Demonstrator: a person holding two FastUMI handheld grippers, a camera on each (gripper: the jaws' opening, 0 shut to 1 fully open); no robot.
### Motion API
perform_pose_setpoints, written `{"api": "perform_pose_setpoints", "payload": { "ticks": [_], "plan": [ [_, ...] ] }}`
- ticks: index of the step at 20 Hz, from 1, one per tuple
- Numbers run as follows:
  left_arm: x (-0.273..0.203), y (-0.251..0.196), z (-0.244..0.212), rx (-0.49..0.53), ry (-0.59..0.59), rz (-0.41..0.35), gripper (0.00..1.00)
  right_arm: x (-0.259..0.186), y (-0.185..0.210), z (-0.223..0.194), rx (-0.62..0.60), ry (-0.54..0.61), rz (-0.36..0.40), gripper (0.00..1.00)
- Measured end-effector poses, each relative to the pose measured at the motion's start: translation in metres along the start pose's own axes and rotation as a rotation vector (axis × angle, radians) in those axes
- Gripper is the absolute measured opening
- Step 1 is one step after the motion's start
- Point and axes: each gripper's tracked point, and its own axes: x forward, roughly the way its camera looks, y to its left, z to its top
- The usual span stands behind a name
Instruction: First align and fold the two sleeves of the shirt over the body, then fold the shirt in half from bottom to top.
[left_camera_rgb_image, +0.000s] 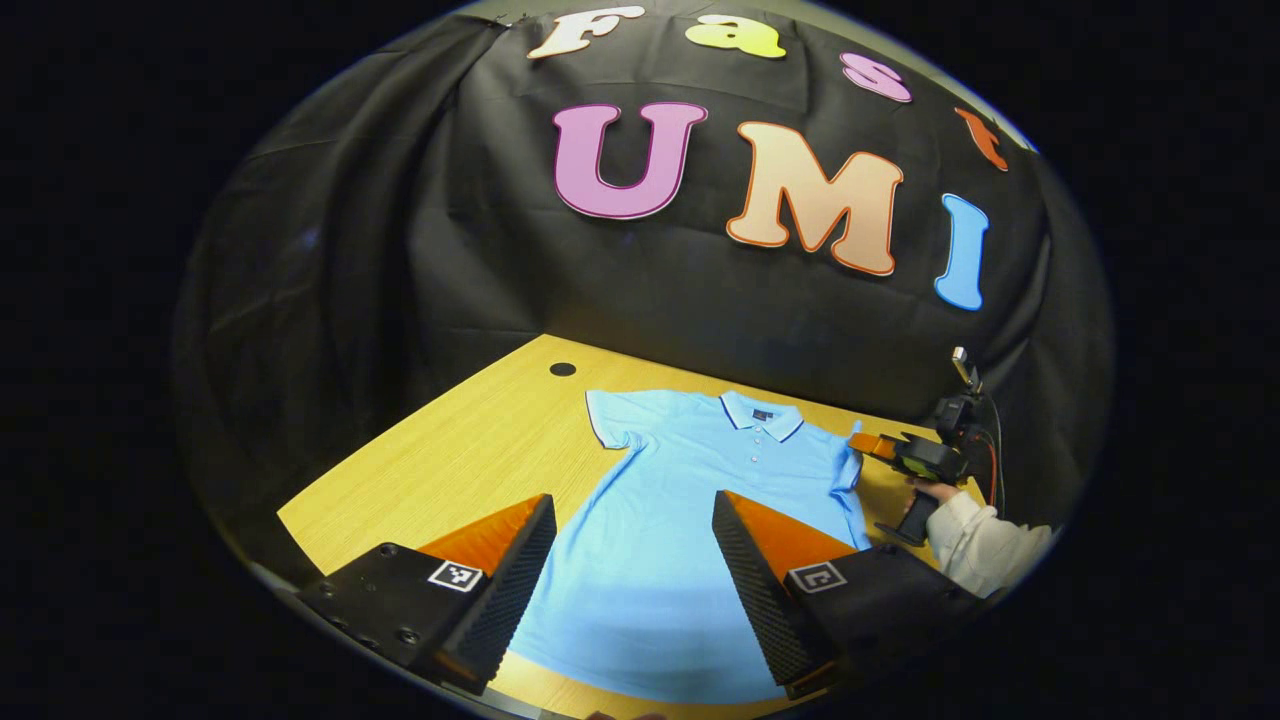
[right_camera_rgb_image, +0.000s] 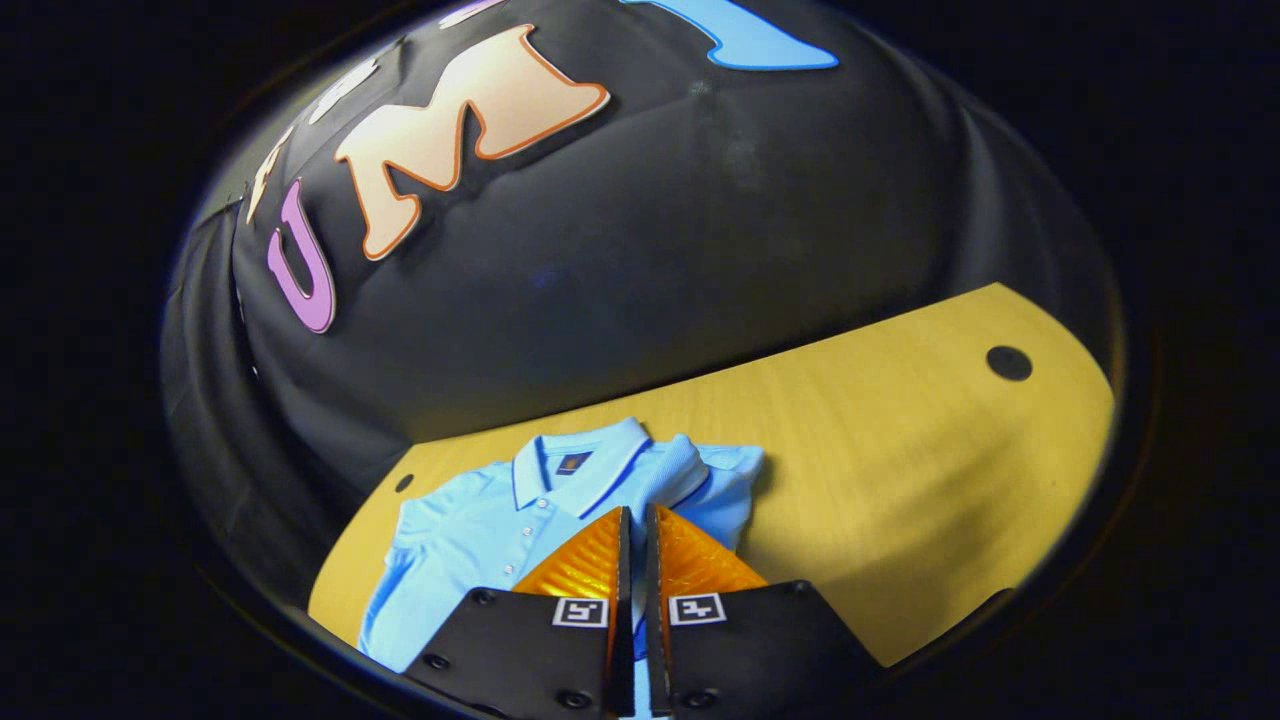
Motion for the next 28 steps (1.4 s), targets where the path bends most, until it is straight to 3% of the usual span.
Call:
{"api": "perform_pose_setpoints", "payload": {
  "ticks": [3, 7, 8, 9, 10, 11, 16, 20, 24, 28],
  "plan": [
    [0.003, 0.001, -0.001, -0.008, -0.006, -0.001, 0.94, 0.008, 0.016, -0.011, 0.06, 0.017, 0.045, 0.14],
    [0.02, -0.001, -0.003, -0.042, 0.0, -0.04, 0.95, -0.006, 0.028, -0.014, 0.041, 0.047, 0.081, 0.83],
    [0.027, -0.001, -0.003, -0.043, 0.007, -0.052, 0.95, -0.013, 0.03, -0.015, 0.02, 0.055, 0.089, 0.81],
    [0.035, -0.001, -0.004, -0.037, 0.011, -0.067, 0.94, -0.018, 0.033, -0.017, -0.009, 0.052, 0.086, 0.98],
    [0.043, 0.0, -0.002, -0.026, 0.016, -0.082, 0.95, -0.025, 0.033, -0.014, -0.041, 0.041, 0.076, 0.93],
    [0.055, 0.001, -0.001, -0.015, 0.018, -0.098, 0.95, -0.035, 0.036, -0.013, -0.069, 0.029, 0.07, 0.98],
    [0.125, 0.007, 0.01, 0.028, 0.049, -0.205, 0.95, -0.09, 0.05, -0.021, -0.162, -0.009, 0.015, 0.98],
    [0.187, 0.016, 0.019, 0.078, 0.067, -0.257, 0.95, -0.134, 0.06, -0.037, -0.152, -0.029, -0.05, 0.98],
    [0.245, 0.018, 0.029, 0.09, 0.071, -0.29, 0.94, -0.175, 0.06, -0.043, -0.12, -0.075, -0.137, 0.98],
    [0.3, 0.03, 0.034, 0.074, 0.097, -0.273, 0.94, -0.212, 0.055, -0.052, -0.128, -0.094, -0.239, 0.98]
  ]
}}
